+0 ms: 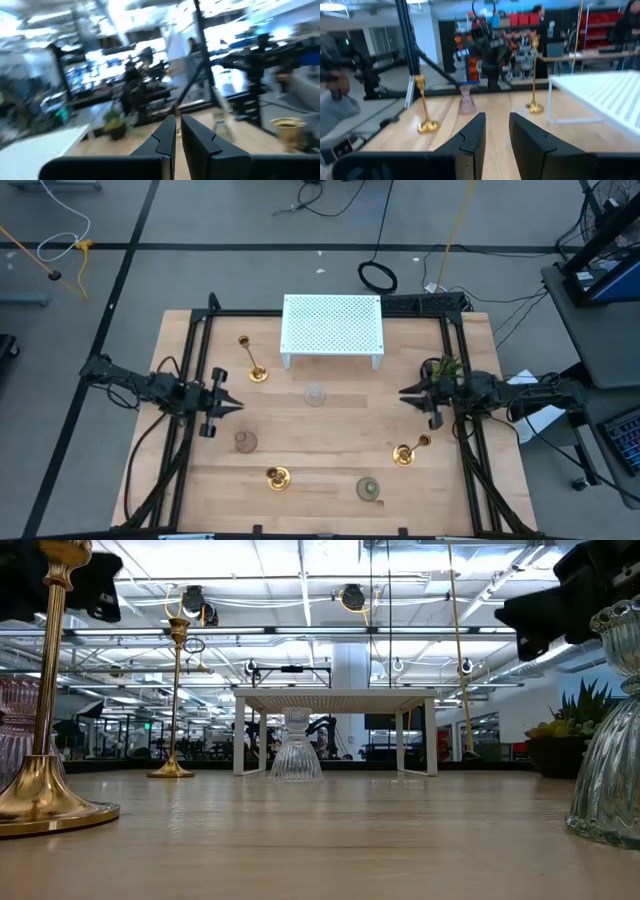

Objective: Pick & Place candle stick holders
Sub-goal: Put the top left gold candle holder on the shelf

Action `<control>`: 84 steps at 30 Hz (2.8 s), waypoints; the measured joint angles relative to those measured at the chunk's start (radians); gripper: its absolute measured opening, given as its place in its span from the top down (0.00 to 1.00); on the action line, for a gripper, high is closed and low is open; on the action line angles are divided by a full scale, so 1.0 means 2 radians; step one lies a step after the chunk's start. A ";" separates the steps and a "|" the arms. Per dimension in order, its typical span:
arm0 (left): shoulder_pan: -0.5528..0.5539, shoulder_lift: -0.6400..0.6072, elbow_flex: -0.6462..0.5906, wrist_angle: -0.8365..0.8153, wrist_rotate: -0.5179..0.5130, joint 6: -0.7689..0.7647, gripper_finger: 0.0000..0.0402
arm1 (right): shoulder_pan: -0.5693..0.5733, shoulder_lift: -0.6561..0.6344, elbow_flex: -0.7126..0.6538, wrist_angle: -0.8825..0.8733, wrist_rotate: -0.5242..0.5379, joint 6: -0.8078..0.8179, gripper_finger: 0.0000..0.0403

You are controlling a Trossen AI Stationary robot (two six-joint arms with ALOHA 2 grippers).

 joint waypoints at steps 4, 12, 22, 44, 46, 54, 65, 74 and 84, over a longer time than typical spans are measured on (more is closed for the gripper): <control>0.000 0.013 0.000 -0.008 -0.094 -0.037 0.89 | 0.000 0.000 0.000 0.029 0.000 0.000 0.81; 0.000 0.052 0.000 -0.006 -0.198 -0.035 0.67 | 0.000 0.000 0.000 0.094 0.084 -0.084 0.81; 0.030 0.082 0.000 0.000 -0.384 -0.087 0.50 | -0.004 0.032 0.000 0.149 0.117 -0.112 0.67; 0.222 0.207 0.000 0.060 -0.285 -0.156 0.50 | -0.073 0.194 0.000 0.261 0.144 -0.047 0.57; 0.228 0.218 0.000 0.075 -0.267 -0.155 0.50 | -0.073 0.197 0.000 0.261 0.144 -0.047 0.57; 0.247 0.268 0.000 0.131 -0.237 -0.157 0.50 | -0.073 0.197 0.000 0.264 0.144 -0.043 0.57; 0.252 0.315 0.000 0.137 -0.237 -0.147 0.68 | -0.073 0.197 0.000 0.265 0.143 -0.031 0.58; 0.252 0.316 0.000 0.186 -0.236 -0.145 0.96 | -0.073 0.197 0.000 0.265 0.143 -0.031 0.58; 0.250 0.316 0.021 0.248 -0.237 -0.122 0.96 | -0.073 0.197 0.000 0.265 0.143 -0.031 0.58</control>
